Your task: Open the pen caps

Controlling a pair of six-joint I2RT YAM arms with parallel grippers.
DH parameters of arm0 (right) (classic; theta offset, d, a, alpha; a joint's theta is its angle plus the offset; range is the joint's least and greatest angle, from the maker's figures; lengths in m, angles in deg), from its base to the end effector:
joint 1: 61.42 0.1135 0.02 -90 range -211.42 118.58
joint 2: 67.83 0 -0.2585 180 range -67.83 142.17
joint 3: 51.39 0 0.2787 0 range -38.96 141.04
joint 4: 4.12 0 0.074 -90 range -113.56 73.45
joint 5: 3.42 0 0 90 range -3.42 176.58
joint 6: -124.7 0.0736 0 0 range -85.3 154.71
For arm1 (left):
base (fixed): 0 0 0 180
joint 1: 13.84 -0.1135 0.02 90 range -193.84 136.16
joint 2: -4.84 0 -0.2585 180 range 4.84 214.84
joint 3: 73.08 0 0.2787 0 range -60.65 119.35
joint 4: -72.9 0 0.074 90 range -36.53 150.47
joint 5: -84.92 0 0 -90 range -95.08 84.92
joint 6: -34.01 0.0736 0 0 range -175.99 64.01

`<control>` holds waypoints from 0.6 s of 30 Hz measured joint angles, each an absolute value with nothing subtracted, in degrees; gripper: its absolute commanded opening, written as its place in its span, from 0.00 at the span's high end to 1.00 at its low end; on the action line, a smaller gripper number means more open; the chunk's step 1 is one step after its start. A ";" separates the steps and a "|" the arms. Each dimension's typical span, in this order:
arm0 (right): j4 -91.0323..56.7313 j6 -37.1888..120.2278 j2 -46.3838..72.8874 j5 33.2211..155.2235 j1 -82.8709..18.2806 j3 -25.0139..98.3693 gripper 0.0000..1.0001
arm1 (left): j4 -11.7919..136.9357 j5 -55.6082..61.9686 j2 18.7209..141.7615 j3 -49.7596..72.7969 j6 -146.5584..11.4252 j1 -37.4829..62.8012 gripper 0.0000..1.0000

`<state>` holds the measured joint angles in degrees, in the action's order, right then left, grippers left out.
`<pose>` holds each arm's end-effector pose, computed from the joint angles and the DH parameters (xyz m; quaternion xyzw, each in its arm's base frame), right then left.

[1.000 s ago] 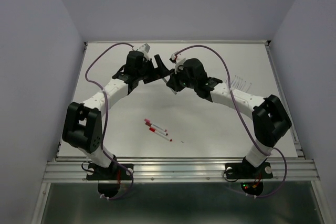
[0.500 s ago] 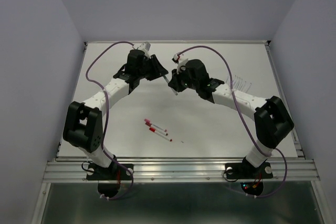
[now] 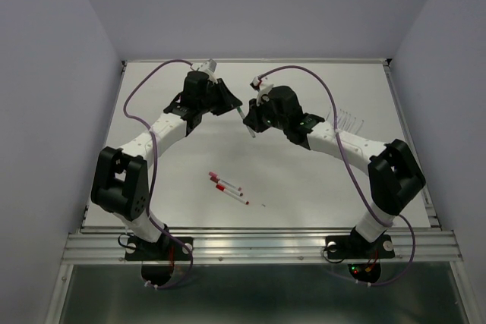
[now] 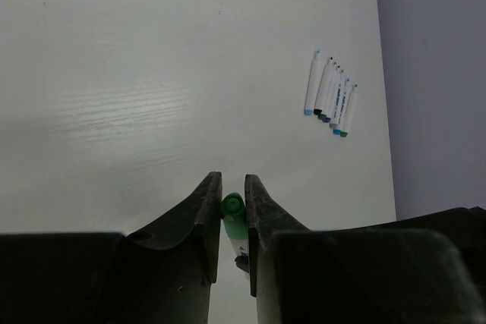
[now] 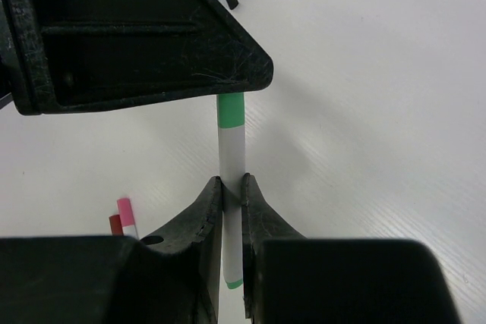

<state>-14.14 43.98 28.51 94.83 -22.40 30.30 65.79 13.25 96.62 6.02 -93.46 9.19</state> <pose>0.3442 0.2925 0.2386 -0.2530 0.8016 0.2755 0.4664 0.3916 -0.1916 0.2620 -0.0106 0.8128 -0.3986 0.4248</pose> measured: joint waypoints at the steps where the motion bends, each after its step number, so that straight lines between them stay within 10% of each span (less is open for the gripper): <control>1: -14.01 44.11 28.51 94.64 -22.40 30.30 0.99 | 65.86 13.22 96.62 6.02 -93.53 9.19 0.82; 13: -13.00 46.43 28.53 93.48 -22.40 30.30 0.99 | 66.66 12.83 96.65 6.18 -93.57 9.12 0.80; 15: -12.92 46.74 28.53 93.43 -22.40 30.32 0.99 | 66.64 12.81 96.67 6.24 -93.55 9.12 0.99; 18: -12.68 46.96 28.64 93.43 -22.40 30.32 0.99 | 66.62 12.57 96.69 6.26 -93.55 9.05 1.00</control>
<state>-12.68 46.96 28.64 93.43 -22.40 30.32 66.62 12.57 96.69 6.26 -93.55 9.05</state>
